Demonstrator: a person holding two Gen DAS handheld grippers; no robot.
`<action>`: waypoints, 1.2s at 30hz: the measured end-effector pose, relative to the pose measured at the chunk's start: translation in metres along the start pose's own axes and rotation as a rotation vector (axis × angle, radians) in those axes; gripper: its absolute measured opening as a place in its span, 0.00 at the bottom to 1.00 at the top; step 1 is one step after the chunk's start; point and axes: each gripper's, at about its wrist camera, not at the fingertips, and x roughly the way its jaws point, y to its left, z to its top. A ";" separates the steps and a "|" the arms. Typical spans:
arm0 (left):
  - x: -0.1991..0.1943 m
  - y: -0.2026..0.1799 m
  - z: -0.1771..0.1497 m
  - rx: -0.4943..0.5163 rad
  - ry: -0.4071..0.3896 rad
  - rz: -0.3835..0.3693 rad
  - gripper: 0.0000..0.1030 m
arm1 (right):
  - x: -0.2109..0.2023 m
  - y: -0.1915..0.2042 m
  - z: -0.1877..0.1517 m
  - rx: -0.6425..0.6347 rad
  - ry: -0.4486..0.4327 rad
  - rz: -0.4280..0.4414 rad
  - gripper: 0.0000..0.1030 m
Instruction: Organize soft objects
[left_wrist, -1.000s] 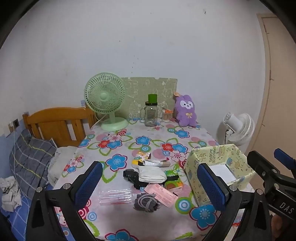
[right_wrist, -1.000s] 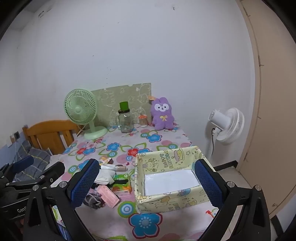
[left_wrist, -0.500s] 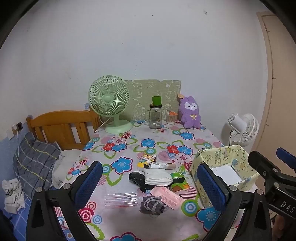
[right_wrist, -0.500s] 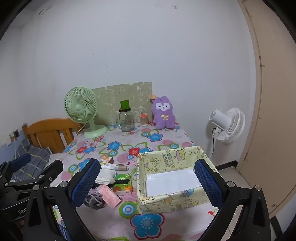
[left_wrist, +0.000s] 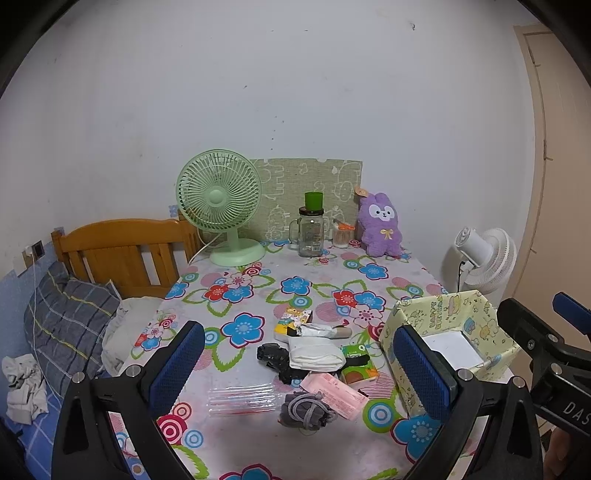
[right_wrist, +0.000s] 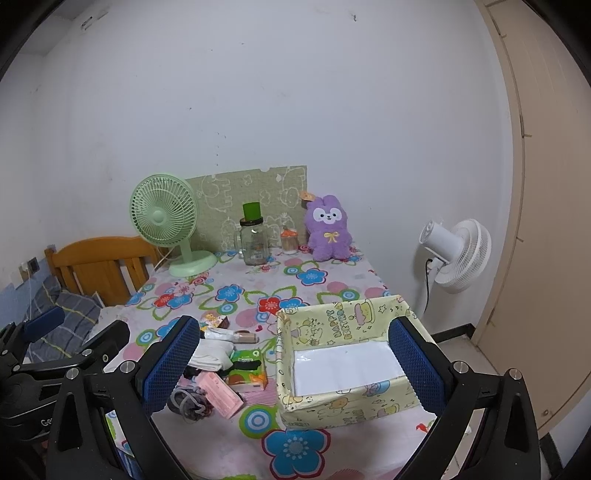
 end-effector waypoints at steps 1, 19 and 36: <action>0.000 0.000 0.000 -0.001 0.000 -0.002 1.00 | 0.000 0.000 0.000 0.000 0.000 -0.001 1.00; 0.001 0.000 0.000 -0.001 -0.002 -0.003 0.99 | -0.002 -0.001 -0.001 0.006 -0.003 -0.004 1.00; 0.000 0.000 0.001 -0.002 -0.002 -0.004 0.99 | -0.002 -0.002 0.000 0.007 -0.004 -0.005 1.00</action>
